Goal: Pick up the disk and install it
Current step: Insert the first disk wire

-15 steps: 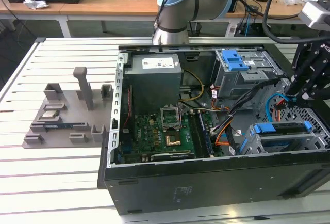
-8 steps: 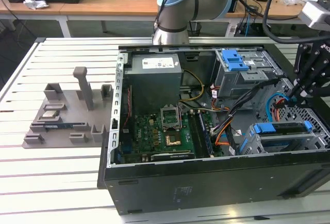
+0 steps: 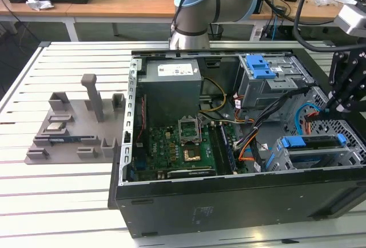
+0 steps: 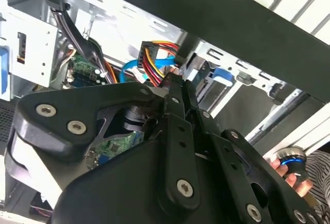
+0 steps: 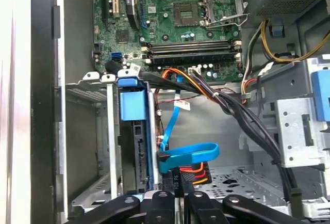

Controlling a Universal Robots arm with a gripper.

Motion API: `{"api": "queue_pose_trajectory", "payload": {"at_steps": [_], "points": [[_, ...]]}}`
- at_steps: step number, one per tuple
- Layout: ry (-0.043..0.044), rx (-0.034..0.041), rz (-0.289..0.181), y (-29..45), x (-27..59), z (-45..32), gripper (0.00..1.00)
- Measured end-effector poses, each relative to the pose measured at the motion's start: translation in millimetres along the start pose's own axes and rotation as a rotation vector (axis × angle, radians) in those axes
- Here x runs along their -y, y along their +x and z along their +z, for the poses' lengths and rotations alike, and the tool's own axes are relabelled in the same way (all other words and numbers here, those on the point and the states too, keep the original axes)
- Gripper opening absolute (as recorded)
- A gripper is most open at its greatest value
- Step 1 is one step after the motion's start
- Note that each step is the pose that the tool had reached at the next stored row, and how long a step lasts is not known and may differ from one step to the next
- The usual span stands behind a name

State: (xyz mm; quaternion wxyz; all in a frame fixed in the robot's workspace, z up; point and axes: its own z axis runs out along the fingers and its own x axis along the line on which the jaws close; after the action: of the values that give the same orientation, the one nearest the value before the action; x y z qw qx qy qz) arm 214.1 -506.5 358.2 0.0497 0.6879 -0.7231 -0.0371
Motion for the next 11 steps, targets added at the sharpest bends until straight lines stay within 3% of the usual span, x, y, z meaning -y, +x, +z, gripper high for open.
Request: {"api": "queue_pose_trajectory", "payload": {"at_steps": [7, 11], "points": [[0.0, -0.0002, 0.0, 20.9, 0.7, 0.9, 0.17], [-0.0001, 0.0001, 0.0, 26.6, 1.2, 5.0, 0.17]]}}
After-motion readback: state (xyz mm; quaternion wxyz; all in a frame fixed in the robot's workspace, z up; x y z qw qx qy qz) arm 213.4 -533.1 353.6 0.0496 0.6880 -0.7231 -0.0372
